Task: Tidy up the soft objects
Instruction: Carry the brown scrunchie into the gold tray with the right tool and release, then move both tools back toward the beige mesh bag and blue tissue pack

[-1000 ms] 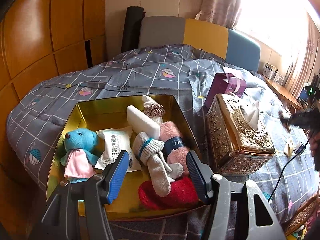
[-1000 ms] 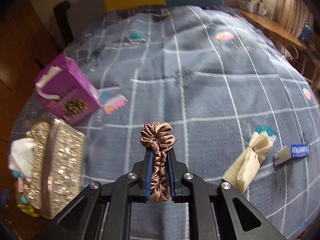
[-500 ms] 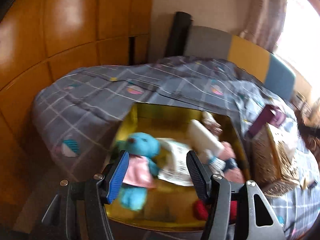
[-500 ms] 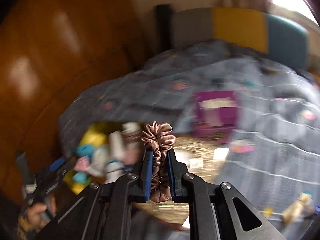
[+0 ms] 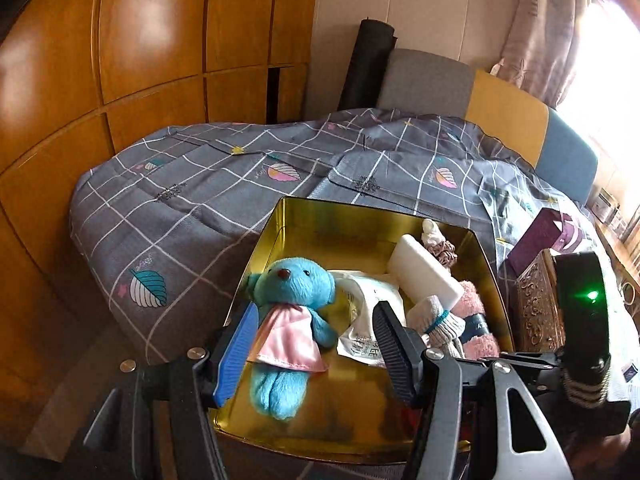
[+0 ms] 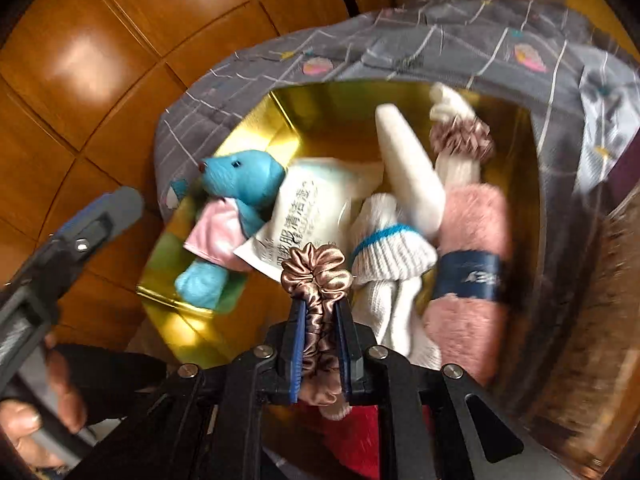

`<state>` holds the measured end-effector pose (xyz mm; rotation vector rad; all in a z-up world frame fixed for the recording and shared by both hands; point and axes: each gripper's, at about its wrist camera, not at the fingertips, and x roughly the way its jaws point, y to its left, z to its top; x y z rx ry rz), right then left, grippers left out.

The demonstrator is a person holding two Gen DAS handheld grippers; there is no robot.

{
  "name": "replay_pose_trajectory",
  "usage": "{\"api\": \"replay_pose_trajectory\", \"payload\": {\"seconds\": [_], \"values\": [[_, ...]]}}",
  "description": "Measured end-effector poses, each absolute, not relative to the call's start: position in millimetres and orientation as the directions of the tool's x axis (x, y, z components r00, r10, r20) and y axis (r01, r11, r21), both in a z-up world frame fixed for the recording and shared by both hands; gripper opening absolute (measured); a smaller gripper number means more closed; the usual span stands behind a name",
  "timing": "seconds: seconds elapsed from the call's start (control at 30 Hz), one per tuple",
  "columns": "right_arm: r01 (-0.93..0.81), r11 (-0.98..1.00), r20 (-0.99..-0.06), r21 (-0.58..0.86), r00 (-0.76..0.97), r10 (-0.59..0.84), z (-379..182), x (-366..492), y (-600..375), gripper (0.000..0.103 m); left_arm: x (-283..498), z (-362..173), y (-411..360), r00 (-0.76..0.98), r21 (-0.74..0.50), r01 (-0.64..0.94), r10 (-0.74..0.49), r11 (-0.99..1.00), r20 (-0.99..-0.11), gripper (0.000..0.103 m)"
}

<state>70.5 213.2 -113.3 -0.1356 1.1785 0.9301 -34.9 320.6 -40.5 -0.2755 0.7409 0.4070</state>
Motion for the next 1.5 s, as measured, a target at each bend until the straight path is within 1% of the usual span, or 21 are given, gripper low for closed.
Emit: {"api": "replay_pose_trajectory", "payload": {"seconds": [0.1,0.17,0.2,0.27,0.33,0.4,0.5,0.67,0.9,0.97,1.0,1.03,1.27,1.5], "values": [[-0.679,0.635,-0.828,0.369,0.070,0.556,-118,71,213,0.033,-36,-40,321,0.669,-0.098,-0.452,0.264,0.887,-0.695,0.060],[-0.674,0.632,-0.815,0.383,0.075,0.574,-115,69,209,0.042,-36,-37,320,0.674,-0.098,-0.450,0.265,0.888,-0.690,0.060],[-0.676,0.633,-0.811,0.377,0.090,0.578,-110,69,207,0.049,-37,-35,319,0.678,-0.095,-0.447,0.268,0.889,-0.685,0.060],[-0.690,0.636,-0.803,0.347,0.131,0.581,-99,65,200,0.052,-37,-33,316,0.683,-0.090,-0.442,0.270,0.892,-0.679,0.060],[-0.709,0.638,-0.796,0.302,0.180,0.577,-88,58,195,0.057,-38,-30,313,0.690,-0.088,-0.433,0.267,0.897,-0.672,0.060],[-0.718,0.649,-0.789,0.251,0.238,0.567,-78,53,186,0.059,-39,-26,308,0.700,-0.081,-0.423,0.268,0.903,-0.662,0.060],[-0.712,0.679,-0.779,0.180,0.318,0.540,-66,48,170,0.060,-40,-20,301,0.714,-0.071,-0.404,0.266,0.912,-0.648,0.060],[-0.685,0.720,-0.740,0.115,0.424,0.522,-46,45,139,0.060,-39,-15,283,0.729,-0.055,-0.363,0.247,0.930,-0.639,0.060],[-0.610,0.788,-0.689,0.086,0.535,0.489,-23,50,84,0.061,-35,-9,257,0.742,-0.031,-0.302,0.214,0.953,-0.635,0.060],[-0.584,0.808,-0.676,0.081,0.563,0.475,-18,52,67,0.063,-33,-7,249,0.746,-0.022,-0.284,0.206,0.959,-0.633,0.060],[-0.571,0.818,-0.672,0.077,0.576,0.466,-16,53,59,0.065,-33,-6,246,0.747,-0.020,-0.278,0.203,0.960,-0.633,0.060],[-0.551,0.831,-0.667,0.074,0.593,0.452,-15,55,49,0.067,-32,-5,242,0.749,-0.015,-0.267,0.197,0.964,-0.633,0.060],[-0.405,0.911,-0.649,0.082,0.671,0.357,-4,74,-21,0.067,-25,3,213,0.765,0.017,-0.196,0.164,0.980,-0.623,0.060],[-0.224,0.968,-0.641,0.113,0.728,0.243,2,94,-100,0.070,-14,11,183,0.780,0.044,-0.113,0.116,0.993,-0.615,0.060]]}}
